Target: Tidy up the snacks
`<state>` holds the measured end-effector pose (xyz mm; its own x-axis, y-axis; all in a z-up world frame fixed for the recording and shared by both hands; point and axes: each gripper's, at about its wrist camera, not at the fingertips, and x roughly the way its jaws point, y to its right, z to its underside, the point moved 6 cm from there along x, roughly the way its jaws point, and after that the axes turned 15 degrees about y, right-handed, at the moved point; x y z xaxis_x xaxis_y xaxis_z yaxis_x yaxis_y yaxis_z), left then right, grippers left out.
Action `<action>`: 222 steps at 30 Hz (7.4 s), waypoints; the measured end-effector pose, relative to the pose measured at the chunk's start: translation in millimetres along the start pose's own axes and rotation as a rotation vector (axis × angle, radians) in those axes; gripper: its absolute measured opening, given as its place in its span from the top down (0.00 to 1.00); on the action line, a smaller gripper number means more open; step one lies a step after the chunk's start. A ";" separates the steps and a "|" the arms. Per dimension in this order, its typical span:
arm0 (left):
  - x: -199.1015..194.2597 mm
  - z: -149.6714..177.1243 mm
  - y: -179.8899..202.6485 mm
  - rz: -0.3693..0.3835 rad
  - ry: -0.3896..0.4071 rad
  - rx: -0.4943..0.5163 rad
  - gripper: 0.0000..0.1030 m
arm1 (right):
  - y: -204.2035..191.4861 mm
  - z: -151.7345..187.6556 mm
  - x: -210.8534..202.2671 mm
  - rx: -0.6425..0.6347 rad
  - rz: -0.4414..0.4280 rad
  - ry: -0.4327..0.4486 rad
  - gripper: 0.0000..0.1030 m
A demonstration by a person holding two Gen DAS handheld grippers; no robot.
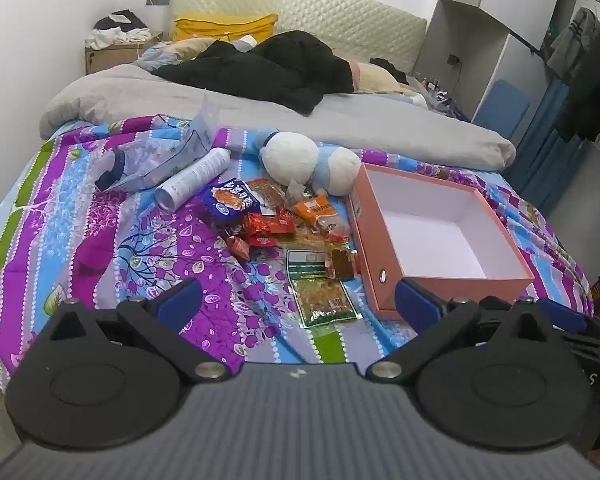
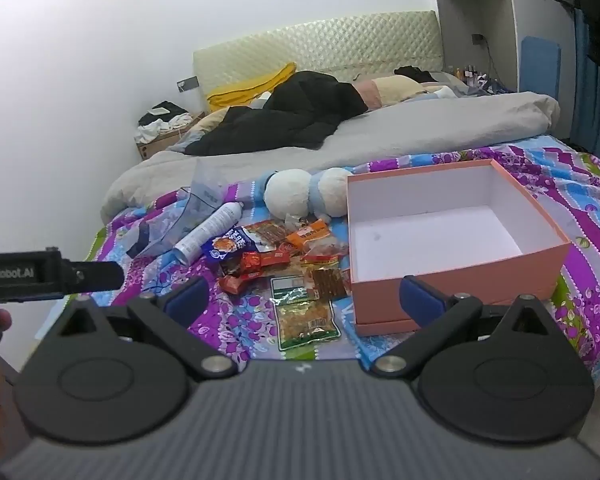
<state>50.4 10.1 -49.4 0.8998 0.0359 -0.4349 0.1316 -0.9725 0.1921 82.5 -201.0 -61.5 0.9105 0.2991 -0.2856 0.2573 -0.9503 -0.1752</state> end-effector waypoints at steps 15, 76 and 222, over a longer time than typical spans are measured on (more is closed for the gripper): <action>0.3 -4.8 0.5 0.012 0.007 0.018 0.00 | 2.7 1.3 5.6 0.006 0.012 0.002 0.00; -2.6 6.4 -16.6 -0.033 0.010 -0.034 0.00 | -4.6 16.8 9.8 -0.010 0.000 -0.040 0.00; 228.3 164.9 -95.1 0.036 -0.290 0.234 0.44 | -22.2 201.2 199.8 -0.254 -0.197 -0.460 0.13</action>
<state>174.7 72.8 -312.0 0.7426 -0.0332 -0.6690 -0.0268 -0.9994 0.0198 193.5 -102.9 -304.2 0.6170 0.4257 -0.6619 0.5301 -0.8465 -0.0502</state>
